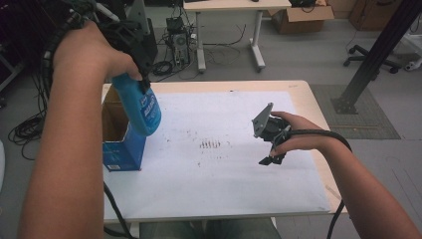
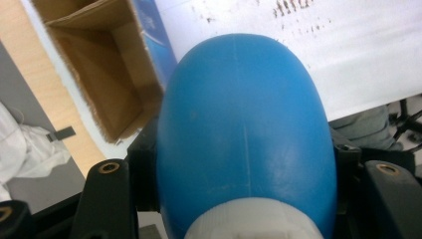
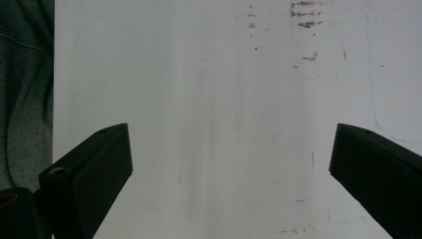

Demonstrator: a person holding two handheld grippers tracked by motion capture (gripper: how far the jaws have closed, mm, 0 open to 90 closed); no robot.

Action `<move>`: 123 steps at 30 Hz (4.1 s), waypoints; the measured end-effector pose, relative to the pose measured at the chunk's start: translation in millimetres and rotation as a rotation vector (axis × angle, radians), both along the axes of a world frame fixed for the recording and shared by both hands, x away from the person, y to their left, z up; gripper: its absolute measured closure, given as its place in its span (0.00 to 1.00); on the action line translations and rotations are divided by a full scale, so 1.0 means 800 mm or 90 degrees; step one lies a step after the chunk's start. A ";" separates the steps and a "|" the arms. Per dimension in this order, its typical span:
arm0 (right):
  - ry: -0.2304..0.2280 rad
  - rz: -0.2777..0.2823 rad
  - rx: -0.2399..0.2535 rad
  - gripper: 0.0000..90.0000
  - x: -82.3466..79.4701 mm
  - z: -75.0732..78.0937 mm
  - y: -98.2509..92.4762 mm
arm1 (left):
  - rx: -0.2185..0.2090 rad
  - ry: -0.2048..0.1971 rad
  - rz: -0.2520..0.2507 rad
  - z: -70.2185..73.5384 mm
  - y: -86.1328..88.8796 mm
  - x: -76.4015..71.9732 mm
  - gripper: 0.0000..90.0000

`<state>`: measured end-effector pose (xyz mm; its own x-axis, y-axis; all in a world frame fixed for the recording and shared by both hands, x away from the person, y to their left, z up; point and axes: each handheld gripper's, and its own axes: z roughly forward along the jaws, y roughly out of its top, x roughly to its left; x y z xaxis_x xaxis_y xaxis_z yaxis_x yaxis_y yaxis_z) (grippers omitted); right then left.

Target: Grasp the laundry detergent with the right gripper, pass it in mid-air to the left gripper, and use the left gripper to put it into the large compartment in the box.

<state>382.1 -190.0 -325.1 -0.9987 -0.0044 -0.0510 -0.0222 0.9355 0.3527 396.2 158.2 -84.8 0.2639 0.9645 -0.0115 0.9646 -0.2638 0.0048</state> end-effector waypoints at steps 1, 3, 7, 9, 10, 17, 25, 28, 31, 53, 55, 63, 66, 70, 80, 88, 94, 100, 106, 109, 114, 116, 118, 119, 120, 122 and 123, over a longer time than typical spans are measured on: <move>0.000 0.000 -0.001 0.04 0.000 0.000 0.000 | -0.002 0.000 0.007 0.003 0.004 0.000 0.42; 0.001 -0.001 0.001 0.04 0.000 0.000 -0.001 | -0.005 -0.004 0.026 0.009 0.012 0.001 0.42; 0.002 -0.003 0.001 0.04 0.000 0.000 -0.003 | -0.006 -0.005 0.048 0.016 0.024 0.003 0.42; 0.002 -0.004 0.000 0.04 -0.001 0.001 -0.004 | -0.007 -0.009 0.067 0.020 0.032 0.004 0.42; 0.003 -0.005 0.000 0.04 -0.001 0.001 -0.004 | -0.005 -0.008 0.076 0.022 0.037 0.005 0.42; 0.010 -0.012 0.005 0.04 0.001 -0.001 -0.007 | 0.017 -0.013 0.130 0.027 0.068 0.010 0.42; 0.016 -0.019 0.003 0.04 0.005 -0.006 -0.007 | 0.019 -0.018 0.166 0.026 0.093 0.015 0.42; 0.019 -0.023 0.004 0.04 0.006 -0.006 -0.006 | 0.022 -0.020 0.176 0.022 0.104 0.019 0.42; 0.021 -0.026 0.006 0.04 0.007 -0.006 -0.006 | 0.025 -0.020 0.179 0.019 0.108 0.021 0.42; 0.029 -0.032 0.003 0.04 0.011 -0.014 -0.002 | 0.038 -0.008 0.166 -0.040 0.125 0.048 0.42; 0.029 -0.032 0.003 0.04 0.011 -0.014 -0.002 | 0.039 -0.010 0.164 -0.044 0.126 0.049 0.42; 0.028 -0.034 0.004 0.04 0.012 -0.012 -0.002 | 0.027 0.001 0.169 -0.074 0.136 0.050 0.42; 0.028 -0.032 0.004 0.04 0.012 -0.011 -0.001 | 0.028 0.005 0.169 -0.082 0.137 0.051 0.42; 0.028 -0.032 0.005 0.04 0.011 -0.011 -0.002 | 0.025 0.016 0.169 -0.099 0.139 0.052 0.42; 0.026 -0.036 0.005 0.04 0.010 -0.010 -0.004 | 0.019 0.032 0.161 -0.137 0.141 0.055 0.42; 0.028 -0.035 0.005 0.04 0.010 -0.012 -0.002 | 0.018 0.042 0.164 -0.165 0.144 0.056 0.42; 0.028 -0.037 0.005 0.04 0.011 -0.013 0.000 | 0.014 0.046 0.164 -0.182 0.146 0.056 0.42; 0.028 -0.035 0.005 0.04 0.010 -0.014 0.001 | 0.015 0.052 0.162 -0.198 0.146 0.057 0.42; 0.028 -0.037 0.005 0.04 0.010 -0.015 0.002 | 0.014 0.057 0.157 -0.213 0.146 0.058 0.42; 0.028 -0.038 0.005 0.04 0.009 -0.016 0.002 | 0.016 0.059 0.150 -0.220 0.146 0.059 0.42; 0.029 -0.037 0.005 0.04 0.009 -0.017 0.002 | 0.020 0.064 0.145 -0.232 0.144 0.061 0.42; 0.030 -0.038 0.004 0.04 0.010 -0.018 0.002 | 0.019 0.064 0.141 -0.236 0.144 0.061 0.42; 0.031 -0.038 0.005 0.04 0.010 -0.019 0.002 | 0.018 0.058 0.139 -0.238 0.144 0.063 0.42; 0.031 -0.039 0.005 0.04 0.010 -0.020 0.002 | 0.019 0.055 0.141 -0.239 0.144 0.063 0.42; 0.031 -0.039 0.005 0.04 0.010 -0.020 0.002 | 0.023 0.056 0.140 -0.241 0.144 0.064 0.42; 0.033 -0.039 0.004 0.04 0.011 -0.021 0.002 | 0.023 0.062 0.140 -0.246 0.145 0.065 0.42; 0.033 -0.041 0.005 0.04 0.011 -0.022 0.001 | 0.021 0.064 0.139 -0.247 0.145 0.065 0.42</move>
